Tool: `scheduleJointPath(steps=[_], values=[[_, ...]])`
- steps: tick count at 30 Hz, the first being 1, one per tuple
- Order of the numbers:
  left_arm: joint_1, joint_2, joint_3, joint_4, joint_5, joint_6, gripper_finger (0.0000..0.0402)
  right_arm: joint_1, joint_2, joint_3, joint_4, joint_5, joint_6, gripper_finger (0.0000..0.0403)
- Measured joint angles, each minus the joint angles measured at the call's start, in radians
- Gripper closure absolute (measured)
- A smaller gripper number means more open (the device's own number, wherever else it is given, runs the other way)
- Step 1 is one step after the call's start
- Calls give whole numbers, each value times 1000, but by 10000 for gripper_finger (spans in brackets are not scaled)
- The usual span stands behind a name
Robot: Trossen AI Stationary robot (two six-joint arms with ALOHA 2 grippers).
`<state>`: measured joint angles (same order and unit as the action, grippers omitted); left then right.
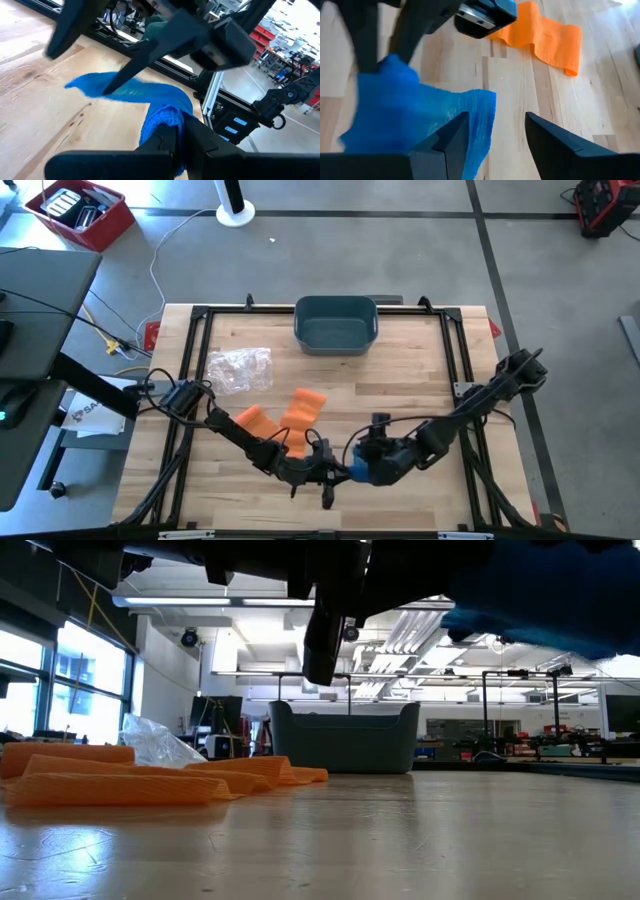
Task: Roll bandage
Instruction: Roll the blue bandage
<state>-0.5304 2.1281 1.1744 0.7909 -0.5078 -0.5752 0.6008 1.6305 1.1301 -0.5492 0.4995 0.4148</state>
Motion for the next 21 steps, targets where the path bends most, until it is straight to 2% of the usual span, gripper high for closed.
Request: scheduleJointPath(steps=[4, 11, 14, 18, 21], values=[[0, 0, 0, 0, -3, 0, 396, -12, 8, 0, 4, -8, -12, 219], [0, 0, 0, -1, 1, 0, 396, -32, -20, 0, -3, -203, -103, 219], [0, 0, 0, -4, 0, 0, 396, -40, -50, 0, -29, -184, -105, 219], [0, 0, 0, -4, 0, 0, 396, -51, -80, 0, -36, -56, -80, 219], [0, 0, 0, -6, 0, 0, 396, -52, -94, 0, -42, -40, -83, 219]])
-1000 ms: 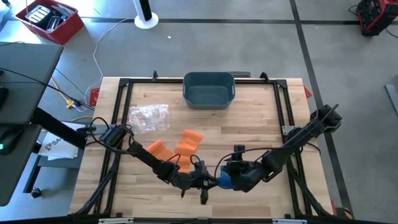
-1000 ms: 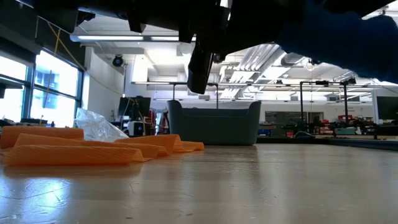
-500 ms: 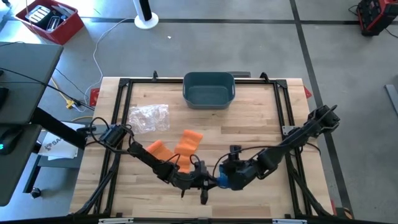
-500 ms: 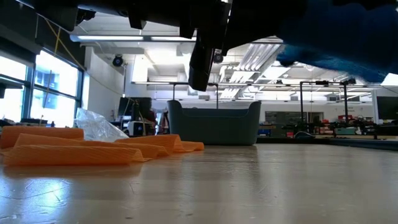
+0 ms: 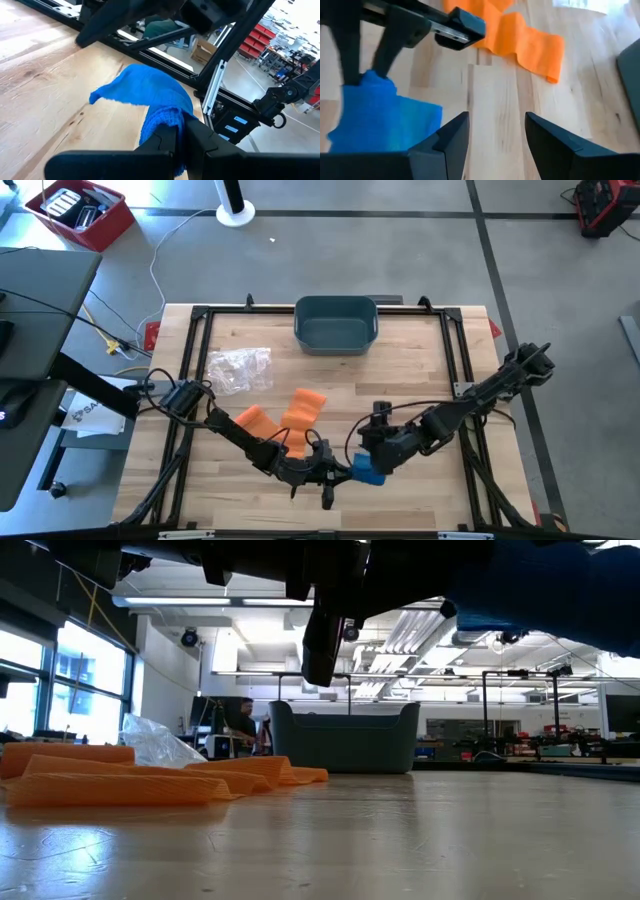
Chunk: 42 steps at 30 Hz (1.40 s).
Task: Roll bandage
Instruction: Roll the blue bandage
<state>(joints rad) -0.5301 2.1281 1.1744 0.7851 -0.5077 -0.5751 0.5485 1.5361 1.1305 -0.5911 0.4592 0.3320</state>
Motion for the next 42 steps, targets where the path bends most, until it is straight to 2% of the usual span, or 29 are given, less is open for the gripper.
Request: scheduleJointPath(steps=[5, 9, 18, 23, 29, 42], values=[[0, 0, 0, -2, 0, -8, 396, 24, -31, 0, -11, -110, 0, 221], [0, 0, 0, -2, 0, -7, 396, 47, -27, 0, -7, -233, 0, 244], [0, 0, 0, -4, -1, -7, 396, 45, 87, 1, 47, -268, -17, 355], [0, 0, 0, -4, 1, -4, 396, 45, 137, 1, 89, -276, -73, 393], [0, 0, 0, -2, -1, 10, 396, 45, 129, 1, 77, -254, -96, 402], [0, 0, 0, -2, -2, 10, 396, 45, 7, 1, -99, -172, 43, 402]])
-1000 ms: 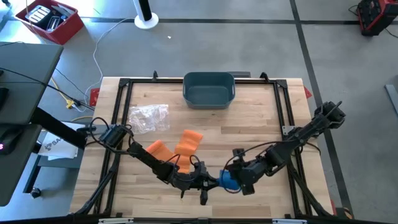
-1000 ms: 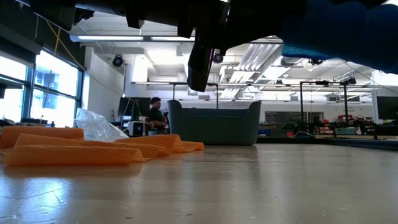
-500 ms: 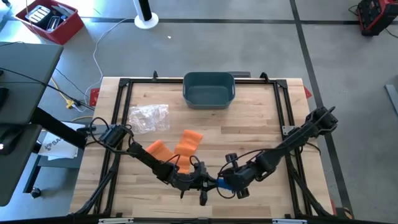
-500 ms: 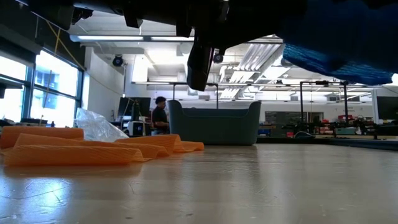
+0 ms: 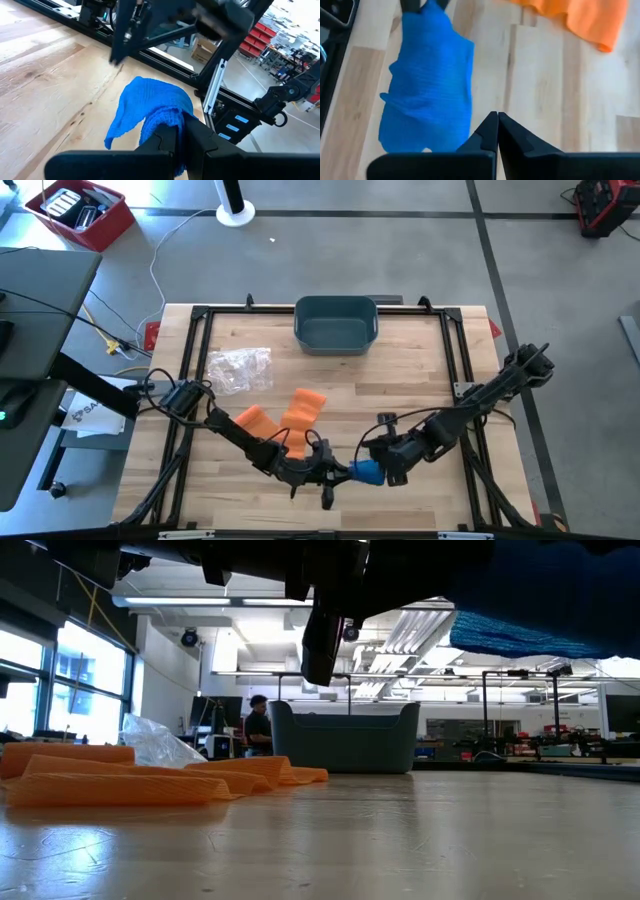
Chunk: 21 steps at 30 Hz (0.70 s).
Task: Roll bandage
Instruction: Roll the blue bandage
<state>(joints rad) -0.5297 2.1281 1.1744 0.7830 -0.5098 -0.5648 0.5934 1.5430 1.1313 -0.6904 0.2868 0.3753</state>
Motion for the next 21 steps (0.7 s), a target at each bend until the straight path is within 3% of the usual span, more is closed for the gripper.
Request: scheduleJointPath(steps=[3, 6, 12, 17, 21], values=[[0, 0, 0, 0, 0, 0, 396, 0, -44, 0, -24, 12, 16, 402], [0, 0, 0, -1, 0, 0, 396, 16, -87, 0, -12, -45, 28, 391], [0, 0, 0, -1, -29, 0, 396, 117, -100, 0, 49, -99, 68, 296], [0, 0, 0, -1, -41, -3, 396, 208, -37, 0, 95, 77, 124, 218], [0, 0, 0, -1, -53, -7, 396, 248, 33, 0, 126, 247, 189, 202]])
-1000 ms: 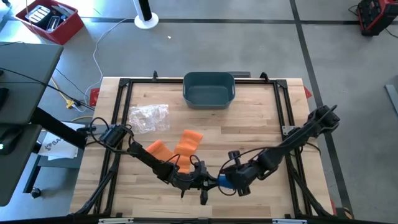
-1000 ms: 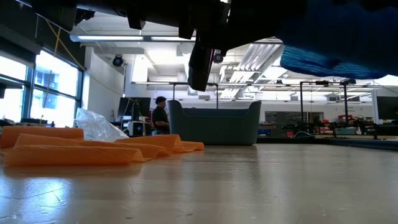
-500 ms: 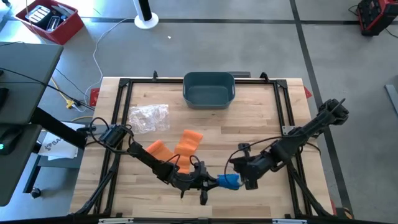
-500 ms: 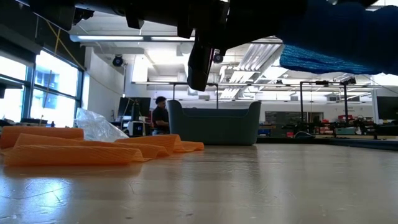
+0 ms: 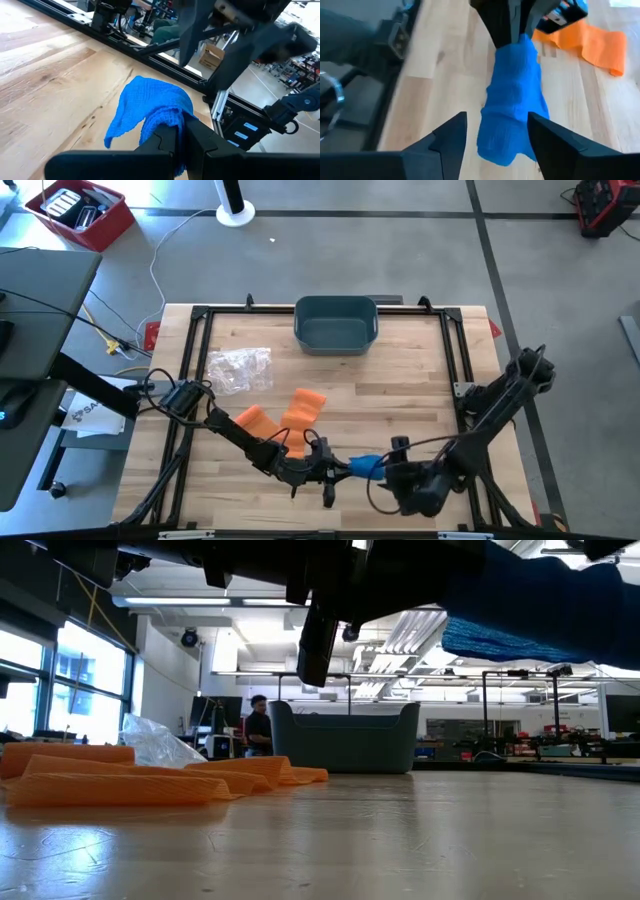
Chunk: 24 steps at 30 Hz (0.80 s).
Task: Roll bandage
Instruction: Roll the blue bandage
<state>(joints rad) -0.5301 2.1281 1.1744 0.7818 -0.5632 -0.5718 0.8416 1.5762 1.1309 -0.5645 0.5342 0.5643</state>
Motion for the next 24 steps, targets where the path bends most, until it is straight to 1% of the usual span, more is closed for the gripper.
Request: scheduleJointPath(steps=[1, 6, 11, 13, 17, 21, 24], values=[[0, 0, 0, 0, 0, 0, 396, 4, 15, 0, 3, 15, 7, 202], [0, 0, 0, -4, -8, 0, 396, -2, 89, 0, 48, 20, 30, 202], [0, 0, -1, -11, -25, -2, 396, -23, 138, 0, 49, 103, 57, 201], [0, 0, -2, -10, -26, -2, 396, -28, 139, 0, 50, 113, 60, 201], [0, 0, -1, -9, -24, -2, 396, -31, 135, 0, 50, 108, 58, 201], [0, 0, -1, -12, -23, -2, 396, -53, 136, 0, 51, 44, 44, 201], [0, 0, -2, -11, -23, -3, 396, -71, 137, 0, 52, 19, 8, 201]])
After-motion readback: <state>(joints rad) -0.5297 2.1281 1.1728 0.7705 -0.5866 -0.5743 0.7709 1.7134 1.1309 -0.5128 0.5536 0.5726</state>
